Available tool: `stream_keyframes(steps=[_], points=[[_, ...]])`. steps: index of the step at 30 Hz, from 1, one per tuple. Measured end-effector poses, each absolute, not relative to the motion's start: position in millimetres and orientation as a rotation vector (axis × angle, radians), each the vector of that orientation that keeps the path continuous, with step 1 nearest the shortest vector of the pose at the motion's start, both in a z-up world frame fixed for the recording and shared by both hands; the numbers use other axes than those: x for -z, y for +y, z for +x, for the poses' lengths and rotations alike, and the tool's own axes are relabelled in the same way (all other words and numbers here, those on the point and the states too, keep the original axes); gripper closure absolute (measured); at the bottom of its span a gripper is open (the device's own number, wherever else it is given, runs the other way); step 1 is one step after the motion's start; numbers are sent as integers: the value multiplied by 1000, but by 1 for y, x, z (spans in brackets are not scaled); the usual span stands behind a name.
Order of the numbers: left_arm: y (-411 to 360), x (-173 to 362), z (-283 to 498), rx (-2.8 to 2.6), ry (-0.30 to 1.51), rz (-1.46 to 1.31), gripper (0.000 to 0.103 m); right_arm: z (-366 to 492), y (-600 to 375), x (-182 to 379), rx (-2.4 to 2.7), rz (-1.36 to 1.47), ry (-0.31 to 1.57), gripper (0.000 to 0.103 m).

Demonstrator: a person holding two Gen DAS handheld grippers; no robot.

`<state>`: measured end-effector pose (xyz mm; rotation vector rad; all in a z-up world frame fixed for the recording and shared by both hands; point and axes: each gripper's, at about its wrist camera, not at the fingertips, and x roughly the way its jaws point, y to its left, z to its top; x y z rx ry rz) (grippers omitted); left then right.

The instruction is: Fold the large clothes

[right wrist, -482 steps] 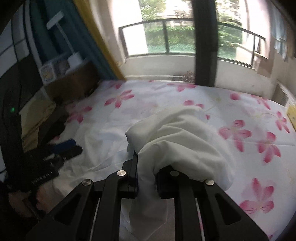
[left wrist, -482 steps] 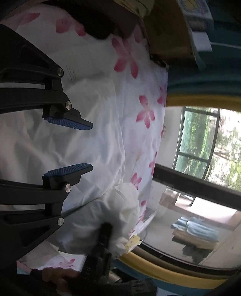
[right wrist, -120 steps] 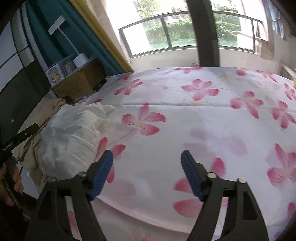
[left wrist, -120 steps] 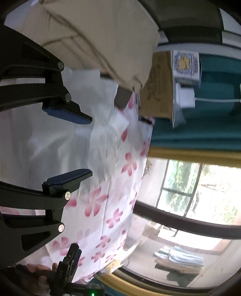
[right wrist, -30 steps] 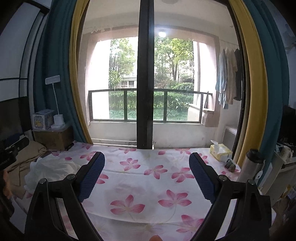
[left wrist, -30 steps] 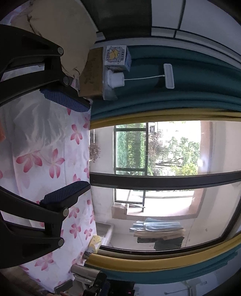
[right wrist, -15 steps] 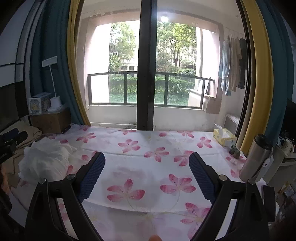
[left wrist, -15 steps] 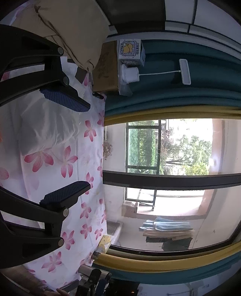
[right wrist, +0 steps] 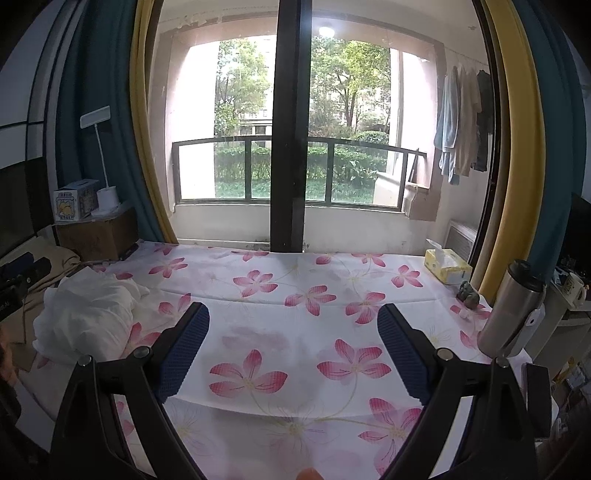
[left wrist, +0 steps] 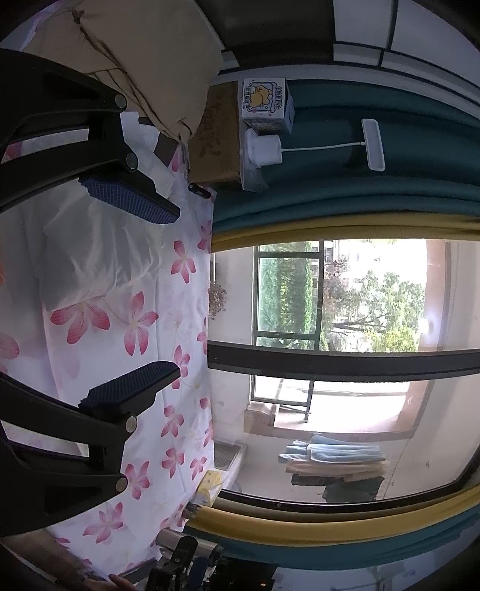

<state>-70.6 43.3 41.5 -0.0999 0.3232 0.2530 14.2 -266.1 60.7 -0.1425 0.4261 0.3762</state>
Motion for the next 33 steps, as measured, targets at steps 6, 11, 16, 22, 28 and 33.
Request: stream_keyframes(steps=[6,11,16,22,28,33], points=[[43,-41,-71,-252,322,-97,23,13,-266,-60,-378,-138,426,11],[43,-42,-72,-254,325,-98,23,12,-267,-60,-379,-137,426,11],[44,-41,-72,-253,325,-101,23,12,-267,-61,-381,-135,423,11],[42,-42,-73,-250,321,-105,23,10,-267,-62,-379,-135,420,11],[42,-41,-73,-250,321,-106,23,10,-268,-62,-375,-133,423,11],[40,-41,-74,-249,323,-108,23,10,-268,-62,-375,-133,423,11]])
